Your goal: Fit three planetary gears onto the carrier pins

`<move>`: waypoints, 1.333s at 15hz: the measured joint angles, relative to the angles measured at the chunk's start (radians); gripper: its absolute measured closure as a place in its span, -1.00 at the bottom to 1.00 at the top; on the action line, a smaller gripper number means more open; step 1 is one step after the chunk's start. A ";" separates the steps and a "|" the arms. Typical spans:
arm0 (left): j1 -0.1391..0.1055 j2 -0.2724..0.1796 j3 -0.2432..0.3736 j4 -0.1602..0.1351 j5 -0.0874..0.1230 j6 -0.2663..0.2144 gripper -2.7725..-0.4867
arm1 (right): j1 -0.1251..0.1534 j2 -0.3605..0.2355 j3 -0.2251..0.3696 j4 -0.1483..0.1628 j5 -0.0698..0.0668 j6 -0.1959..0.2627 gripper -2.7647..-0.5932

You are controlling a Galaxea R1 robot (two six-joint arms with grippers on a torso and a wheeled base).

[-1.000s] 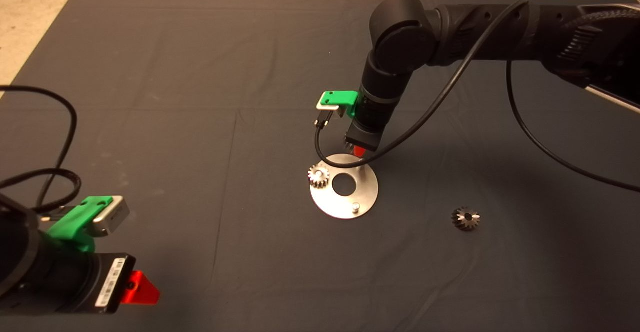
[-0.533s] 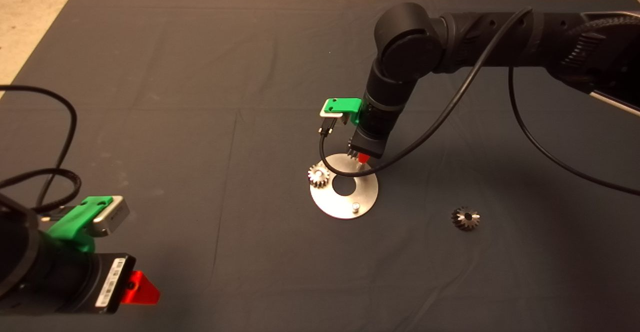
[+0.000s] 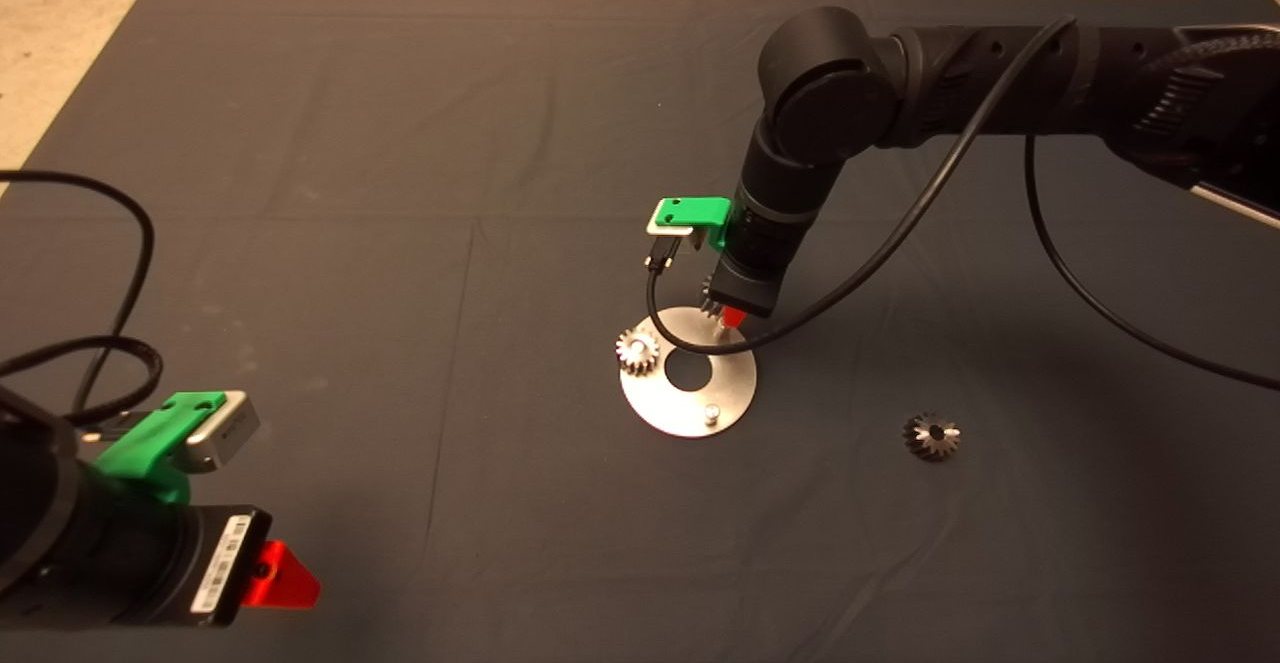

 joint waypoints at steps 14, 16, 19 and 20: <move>0.000 0.000 0.000 0.000 0.000 0.000 -0.61 | -0.026 -0.015 0.001 0.000 0.000 -0.072 0.70; 0.000 0.000 0.000 0.000 0.000 0.000 -0.61 | -0.026 -0.015 0.001 -0.001 0.000 -0.082 0.70; 0.000 0.000 0.000 0.000 0.000 0.000 -0.61 | -0.026 -0.015 0.000 -0.001 0.000 -0.108 0.70; 0.000 0.000 0.000 0.000 0.000 0.000 -0.61 | -0.026 -0.015 -0.002 -0.002 0.000 -0.116 0.70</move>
